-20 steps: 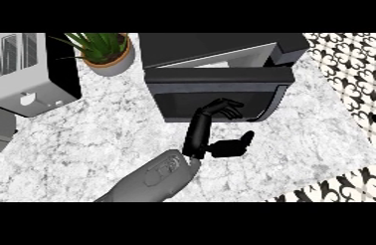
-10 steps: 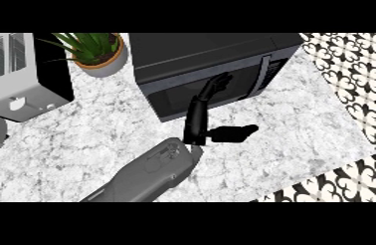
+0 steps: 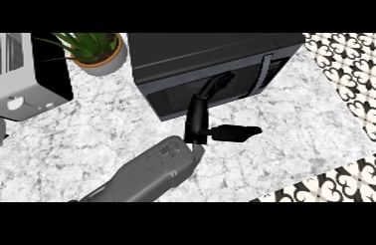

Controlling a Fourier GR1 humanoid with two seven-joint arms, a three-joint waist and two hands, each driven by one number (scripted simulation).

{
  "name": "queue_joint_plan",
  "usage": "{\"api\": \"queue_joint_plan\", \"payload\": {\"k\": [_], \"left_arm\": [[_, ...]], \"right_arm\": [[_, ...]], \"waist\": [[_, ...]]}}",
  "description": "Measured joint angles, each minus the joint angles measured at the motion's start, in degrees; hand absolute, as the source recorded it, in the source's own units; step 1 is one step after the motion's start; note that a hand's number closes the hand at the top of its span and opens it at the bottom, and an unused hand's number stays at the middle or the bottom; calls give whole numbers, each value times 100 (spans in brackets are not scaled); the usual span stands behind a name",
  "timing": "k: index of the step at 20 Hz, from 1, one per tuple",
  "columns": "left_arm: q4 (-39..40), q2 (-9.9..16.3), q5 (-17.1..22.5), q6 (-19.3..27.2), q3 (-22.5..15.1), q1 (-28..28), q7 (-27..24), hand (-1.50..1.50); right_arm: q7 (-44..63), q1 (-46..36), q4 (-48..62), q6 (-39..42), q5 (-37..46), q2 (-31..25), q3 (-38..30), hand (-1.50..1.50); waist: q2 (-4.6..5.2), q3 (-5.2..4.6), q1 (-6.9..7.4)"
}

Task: Pick up the milk, place it into the microwave and close the microwave

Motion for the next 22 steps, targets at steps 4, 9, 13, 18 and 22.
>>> {"api": "queue_joint_plan", "payload": {"k": [4, 9, 13, 18, 22], "left_arm": [[19, 0, 144, -1, -27, -36, -142, -150], [66, 0, 309, -12, -43, -63, -323, -150], [64, -1, 399, -47, -109, -132, -426, -150], [98, -1, 526, -99, -151, -174, -584, -150], [140, 0, 614, -124, -176, -198, -701, -150]], "right_arm": [[5, -135, 67, -29, 37, -46, -4, 150], [3, -270, 161, -25, 45, -105, -20, 150], [57, -284, 419, 212, -505, 230, 202, -150], [213, -315, 753, 521, -1066, 422, 397, -150], [359, -405, 963, 678, -1391, 429, 449, -150]], "waist": [[28, 4, 13], [41, 8, 7], [99, 35, 64], [128, 33, 92], [136, 31, 91]]}}
